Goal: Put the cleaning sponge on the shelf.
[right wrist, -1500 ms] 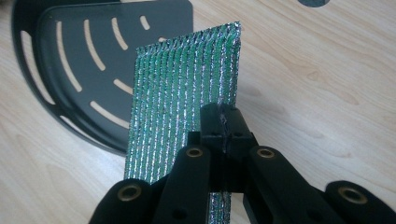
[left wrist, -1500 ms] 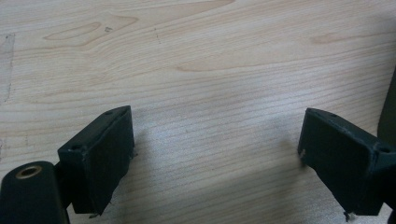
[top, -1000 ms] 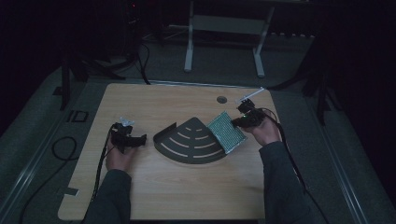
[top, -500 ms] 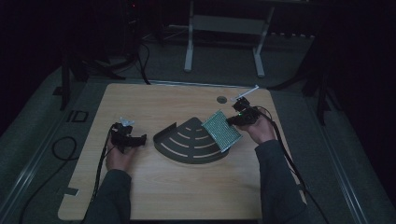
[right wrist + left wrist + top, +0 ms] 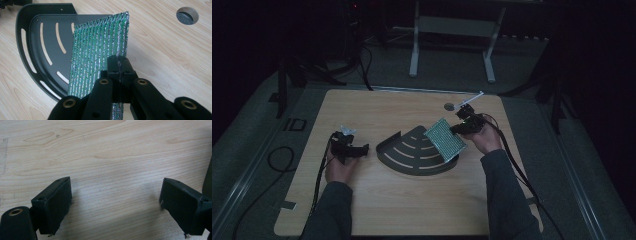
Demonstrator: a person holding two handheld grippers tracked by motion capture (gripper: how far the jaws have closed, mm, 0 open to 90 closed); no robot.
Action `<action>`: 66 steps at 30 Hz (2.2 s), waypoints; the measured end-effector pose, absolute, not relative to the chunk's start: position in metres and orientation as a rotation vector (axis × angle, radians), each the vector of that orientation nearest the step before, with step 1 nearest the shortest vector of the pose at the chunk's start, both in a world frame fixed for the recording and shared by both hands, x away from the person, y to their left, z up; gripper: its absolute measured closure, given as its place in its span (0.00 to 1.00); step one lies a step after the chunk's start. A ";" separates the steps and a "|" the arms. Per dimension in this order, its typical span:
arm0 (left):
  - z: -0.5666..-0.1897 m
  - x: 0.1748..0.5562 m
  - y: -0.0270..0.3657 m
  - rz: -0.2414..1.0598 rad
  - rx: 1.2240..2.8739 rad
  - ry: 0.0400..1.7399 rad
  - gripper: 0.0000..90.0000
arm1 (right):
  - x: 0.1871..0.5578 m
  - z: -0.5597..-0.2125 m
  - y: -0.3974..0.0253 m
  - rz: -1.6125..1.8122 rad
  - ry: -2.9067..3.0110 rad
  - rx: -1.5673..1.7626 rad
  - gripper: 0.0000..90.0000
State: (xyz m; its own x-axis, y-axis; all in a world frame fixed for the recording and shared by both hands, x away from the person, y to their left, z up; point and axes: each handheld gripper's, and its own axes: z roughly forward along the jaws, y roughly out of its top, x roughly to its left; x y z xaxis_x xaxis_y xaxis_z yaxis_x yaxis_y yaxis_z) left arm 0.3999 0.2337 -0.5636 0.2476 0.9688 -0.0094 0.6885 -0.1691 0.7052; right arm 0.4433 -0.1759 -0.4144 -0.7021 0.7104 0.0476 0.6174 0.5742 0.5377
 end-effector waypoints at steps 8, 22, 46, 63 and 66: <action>-0.564 0.400 0.234 0.610 1.931 1.506 0.13 | 0.446 -0.421 -0.167 0.781 2.643 1.101 1.00; -0.564 0.400 0.234 0.610 1.932 1.506 0.13 | 0.446 -0.435 -0.158 0.734 2.661 1.093 1.00; -0.564 0.400 0.234 0.610 1.933 1.505 0.13 | 0.445 -0.452 -0.149 0.691 2.683 1.085 0.99; -0.564 0.400 0.234 0.610 1.934 1.505 0.13 | 0.443 -0.460 -0.143 0.673 2.696 1.086 0.99; -0.564 0.400 0.234 0.610 1.934 1.505 0.13 | 0.443 -0.462 -0.141 0.658 2.695 1.083 0.99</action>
